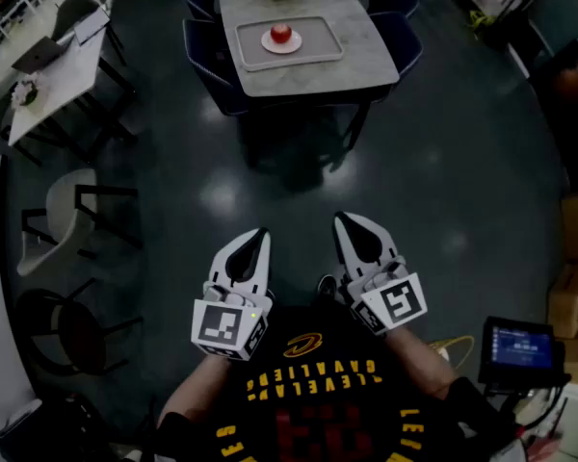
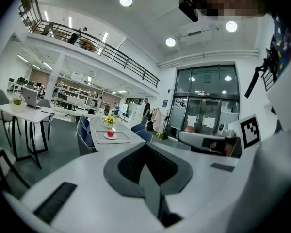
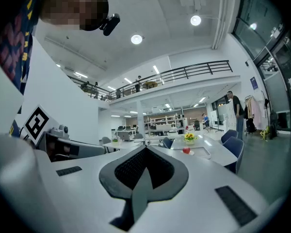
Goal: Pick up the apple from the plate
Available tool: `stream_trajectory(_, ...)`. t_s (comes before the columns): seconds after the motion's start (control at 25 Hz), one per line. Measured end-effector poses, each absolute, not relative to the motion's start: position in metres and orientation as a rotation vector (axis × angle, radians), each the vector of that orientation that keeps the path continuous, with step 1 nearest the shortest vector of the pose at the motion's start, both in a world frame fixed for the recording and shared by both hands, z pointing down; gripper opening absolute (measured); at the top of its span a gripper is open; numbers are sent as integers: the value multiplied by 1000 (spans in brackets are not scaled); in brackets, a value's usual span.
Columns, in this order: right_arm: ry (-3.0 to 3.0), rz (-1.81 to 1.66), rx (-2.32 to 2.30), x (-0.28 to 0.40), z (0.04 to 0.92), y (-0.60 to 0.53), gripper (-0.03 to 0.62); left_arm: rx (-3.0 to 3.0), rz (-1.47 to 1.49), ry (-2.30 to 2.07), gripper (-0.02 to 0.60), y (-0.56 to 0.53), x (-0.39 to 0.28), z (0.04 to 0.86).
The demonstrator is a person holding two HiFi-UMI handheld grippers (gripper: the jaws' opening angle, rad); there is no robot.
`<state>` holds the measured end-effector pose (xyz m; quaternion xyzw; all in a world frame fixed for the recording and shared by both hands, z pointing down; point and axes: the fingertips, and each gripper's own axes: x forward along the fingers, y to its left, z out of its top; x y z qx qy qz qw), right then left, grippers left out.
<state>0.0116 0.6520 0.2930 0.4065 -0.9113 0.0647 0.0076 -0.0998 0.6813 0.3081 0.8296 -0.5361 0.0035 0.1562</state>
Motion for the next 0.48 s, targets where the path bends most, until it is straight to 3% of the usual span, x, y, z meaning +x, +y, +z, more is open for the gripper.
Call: stream_trajectory(0.48, -2794, 182, 1381, -14, 291, 643, -3, 2401, -31, -1508, 2, 679, -140, 307)
